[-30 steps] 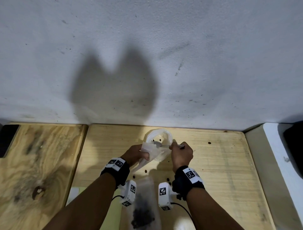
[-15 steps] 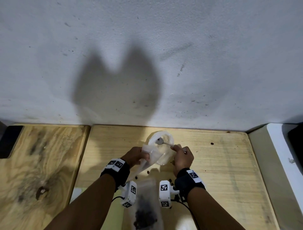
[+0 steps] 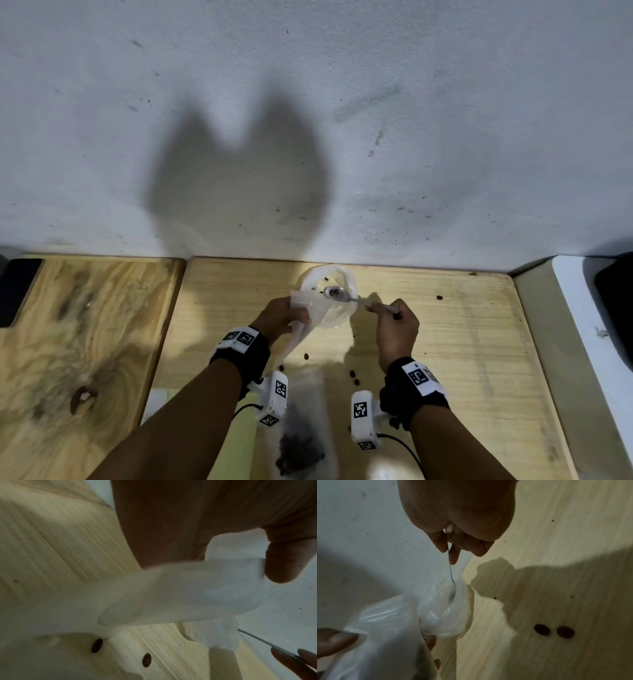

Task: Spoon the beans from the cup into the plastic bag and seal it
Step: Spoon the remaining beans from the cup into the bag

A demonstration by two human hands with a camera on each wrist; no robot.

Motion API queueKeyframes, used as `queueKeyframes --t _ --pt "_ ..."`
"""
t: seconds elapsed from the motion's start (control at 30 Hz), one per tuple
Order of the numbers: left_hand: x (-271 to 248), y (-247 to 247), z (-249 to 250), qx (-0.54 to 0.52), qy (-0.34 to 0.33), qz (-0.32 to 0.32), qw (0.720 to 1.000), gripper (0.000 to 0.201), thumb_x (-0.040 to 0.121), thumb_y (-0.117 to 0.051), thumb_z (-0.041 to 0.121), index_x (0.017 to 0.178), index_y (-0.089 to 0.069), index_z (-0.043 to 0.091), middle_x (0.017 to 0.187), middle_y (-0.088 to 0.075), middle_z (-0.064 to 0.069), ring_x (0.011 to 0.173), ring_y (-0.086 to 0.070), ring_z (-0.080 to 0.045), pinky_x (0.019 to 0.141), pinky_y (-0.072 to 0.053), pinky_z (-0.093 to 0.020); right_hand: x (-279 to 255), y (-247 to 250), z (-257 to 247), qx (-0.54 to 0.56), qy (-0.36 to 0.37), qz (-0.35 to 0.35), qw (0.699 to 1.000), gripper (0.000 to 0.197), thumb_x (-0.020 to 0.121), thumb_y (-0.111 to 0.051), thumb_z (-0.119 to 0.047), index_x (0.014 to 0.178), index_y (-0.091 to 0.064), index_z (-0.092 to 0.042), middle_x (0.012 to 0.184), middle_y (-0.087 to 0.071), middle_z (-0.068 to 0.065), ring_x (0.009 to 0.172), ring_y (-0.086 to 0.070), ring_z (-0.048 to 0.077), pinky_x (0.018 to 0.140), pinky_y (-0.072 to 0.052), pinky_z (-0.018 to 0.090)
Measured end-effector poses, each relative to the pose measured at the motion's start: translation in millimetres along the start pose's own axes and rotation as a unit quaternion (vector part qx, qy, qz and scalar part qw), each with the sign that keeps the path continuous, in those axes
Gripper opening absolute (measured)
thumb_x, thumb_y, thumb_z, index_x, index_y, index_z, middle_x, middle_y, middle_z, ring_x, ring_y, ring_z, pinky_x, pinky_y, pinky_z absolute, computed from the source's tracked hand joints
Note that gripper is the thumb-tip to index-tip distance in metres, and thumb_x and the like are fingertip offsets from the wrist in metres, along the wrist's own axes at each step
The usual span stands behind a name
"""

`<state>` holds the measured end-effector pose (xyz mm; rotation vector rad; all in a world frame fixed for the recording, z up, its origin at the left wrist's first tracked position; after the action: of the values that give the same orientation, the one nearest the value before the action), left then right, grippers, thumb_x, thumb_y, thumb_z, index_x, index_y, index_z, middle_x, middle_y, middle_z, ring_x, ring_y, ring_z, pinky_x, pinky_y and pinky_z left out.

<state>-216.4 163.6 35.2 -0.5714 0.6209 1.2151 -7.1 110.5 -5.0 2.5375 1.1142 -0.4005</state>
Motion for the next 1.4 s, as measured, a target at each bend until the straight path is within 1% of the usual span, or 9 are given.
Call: queueKeyframes --t 0.37,0.5,0.67,0.77,0.87,0.97,1.1,1.23,1.4 --pt "-2 -5 -1 0.032 0.015 -0.015 0.999 0.051 0.026 -0.063 0.017 0.076 -0.065 0.005 0.063 -0.062 -0.001 0.072 -0.057 -0.019 0.064 -0.046 -0.027 -3 -30 -13 -0.095 0.065 0.033 0.993 0.041 0.085 -0.070 -0.015 0.063 -0.039 0.001 0.054 -0.037 0.004 0.055 -0.031 0.018 0.056 -0.032 0.030" --pt "1 -3 -2 0.069 -0.032 -0.013 0.997 0.061 0.027 -0.063 0.028 0.084 -0.066 0.006 0.076 -0.061 -0.005 0.075 -0.056 -0.019 0.066 -0.046 -0.026 -7 -30 -13 -0.109 0.080 0.024 0.991 0.037 0.083 -0.069 -0.012 0.062 -0.040 -0.001 0.054 -0.039 0.004 0.054 -0.033 0.018 0.056 -0.033 0.030" --pt "0 7 2 0.094 -0.082 0.023 0.992 0.067 0.038 -0.066 0.025 0.102 -0.063 0.008 0.086 -0.062 0.000 0.080 -0.056 -0.014 0.053 -0.045 -0.009 -16 -16 -16 -0.139 0.129 0.046 0.981 0.039 0.084 -0.061 -0.004 0.058 -0.033 -0.015 0.049 -0.034 -0.003 0.050 -0.030 0.015 0.054 -0.031 0.028" --pt "3 10 0 0.110 -0.099 0.039 0.988 0.091 0.032 -0.065 0.036 0.117 -0.060 0.006 0.101 -0.062 -0.006 0.088 -0.057 -0.016 0.055 -0.044 -0.010 -21 -12 -14 -0.137 0.125 0.038 0.982 0.041 0.084 -0.062 -0.004 0.058 -0.031 -0.016 0.050 -0.031 -0.005 0.051 -0.028 0.013 0.053 -0.031 0.026" --pt "2 9 1 0.119 -0.104 0.032 0.987 0.087 0.035 -0.067 0.032 0.118 -0.060 0.008 0.104 -0.061 -0.007 0.088 -0.057 -0.015 0.054 -0.044 -0.009 -23 -12 -11 -0.119 0.093 0.043 0.988 0.041 0.083 -0.066 -0.004 0.058 -0.034 -0.011 0.053 -0.033 -0.003 0.051 -0.027 0.012 0.050 -0.028 0.020" --pt "1 9 0 0.153 -0.100 0.016 0.983 0.083 0.035 -0.067 0.035 0.115 -0.060 0.013 0.107 -0.063 -0.003 0.098 -0.058 -0.017 0.065 -0.045 -0.013 -23 -12 -8 -0.102 0.068 0.055 0.991 0.040 0.082 -0.068 -0.003 0.058 -0.036 -0.009 0.055 -0.036 0.002 0.054 -0.029 0.015 0.053 -0.030 0.025" --pt "3 7 -5 0.176 -0.061 -0.021 0.982 0.107 0.039 -0.069 0.031 0.141 -0.043 0.014 0.136 -0.053 -0.004 0.127 -0.047 -0.022 0.088 -0.041 -0.029 -25 -11 -7 -0.105 0.069 0.052 0.991 0.040 0.081 -0.066 -0.002 0.058 -0.034 -0.011 0.057 -0.036 0.003 0.056 -0.029 0.016 0.054 -0.030 0.027" --pt "4 -4 2 0.183 -0.082 -0.035 0.979 0.058 0.044 -0.066 0.025 0.100 -0.065 0.011 0.089 -0.063 -0.002 0.086 -0.058 -0.018 0.060 -0.047 -0.015 -25 -14 -5 -0.085 0.049 0.038 0.994 0.041 0.082 -0.067 -0.003 0.058 -0.035 -0.012 0.057 -0.035 0.000 0.057 -0.030 0.016 0.056 -0.030 0.029" --pt "8 -5 -2 0.132 -0.061 -0.013 0.989 0.070 0.030 -0.063 0.035 0.094 -0.065 0.006 0.086 -0.063 -0.005 0.083 -0.059 -0.019 0.066 -0.048 -0.022 -22 -23 4 -0.042 -0.004 0.024 0.999 0.045 0.082 -0.072 -0.011 0.057 -0.035 -0.016 0.058 -0.035 0.000 0.059 -0.034 0.018 0.060 -0.034 0.031"
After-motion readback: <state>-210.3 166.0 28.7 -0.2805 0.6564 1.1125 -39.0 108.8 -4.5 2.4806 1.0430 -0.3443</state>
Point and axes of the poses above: each hand's wrist, its own x-axis towards the middle knuckle, its own y-axis out of the back of the hand, z = x × y, the point moved 1 cm from there along x, towards the middle knuckle
